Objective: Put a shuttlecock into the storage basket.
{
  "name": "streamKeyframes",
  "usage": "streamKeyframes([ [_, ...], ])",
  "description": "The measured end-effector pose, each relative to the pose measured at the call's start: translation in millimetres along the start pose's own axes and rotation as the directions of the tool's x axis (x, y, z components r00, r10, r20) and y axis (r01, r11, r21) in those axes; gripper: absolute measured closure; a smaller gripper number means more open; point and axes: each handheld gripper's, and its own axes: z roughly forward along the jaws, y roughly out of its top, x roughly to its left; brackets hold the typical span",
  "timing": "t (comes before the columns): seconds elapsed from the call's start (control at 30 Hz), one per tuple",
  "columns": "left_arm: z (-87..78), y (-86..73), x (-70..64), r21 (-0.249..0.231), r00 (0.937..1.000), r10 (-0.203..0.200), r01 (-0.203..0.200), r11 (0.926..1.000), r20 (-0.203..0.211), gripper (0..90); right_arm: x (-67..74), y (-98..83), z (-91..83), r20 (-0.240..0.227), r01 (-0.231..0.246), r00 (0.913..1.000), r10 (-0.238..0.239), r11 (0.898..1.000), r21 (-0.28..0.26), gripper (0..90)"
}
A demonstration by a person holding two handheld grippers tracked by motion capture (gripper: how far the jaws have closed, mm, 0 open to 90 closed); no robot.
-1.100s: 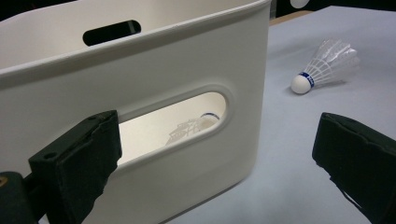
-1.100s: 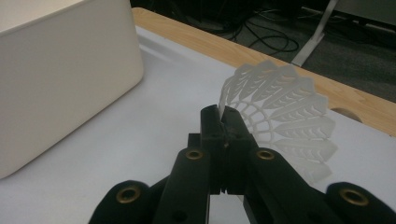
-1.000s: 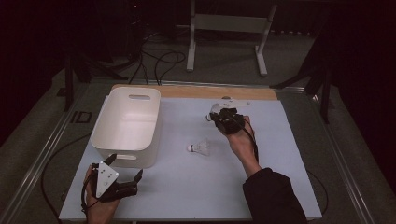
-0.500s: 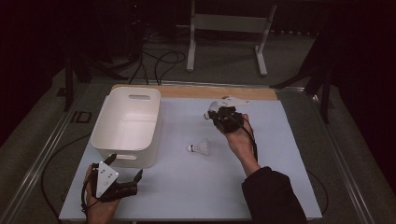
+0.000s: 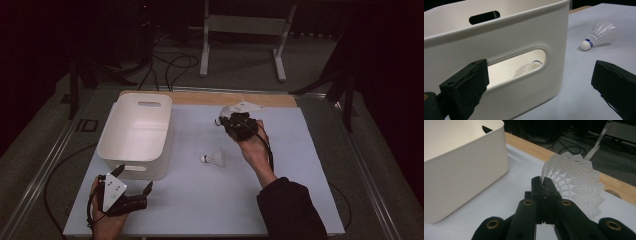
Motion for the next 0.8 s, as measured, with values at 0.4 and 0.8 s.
streamKeyframes([
  [0.4, -0.2, 0.0, 0.2, -0.002, 1.0, 0.0, 0.0, 1.0, -0.002, 1.8, 12.2, 8.3, -3.1, -0.03, 0.02, 0.9993, -0.021, 0.999, -0.026, 89.9],
  [0.8, -0.3, 0.1, 0.3, -0.004, 1.0, 0.0, 0.0, 1.0, -0.001, 1.8, 23.1, 16.1, -5.8, -0.053, 0.048, 0.9973, -0.051, 0.998, -0.045, 90.0],
])
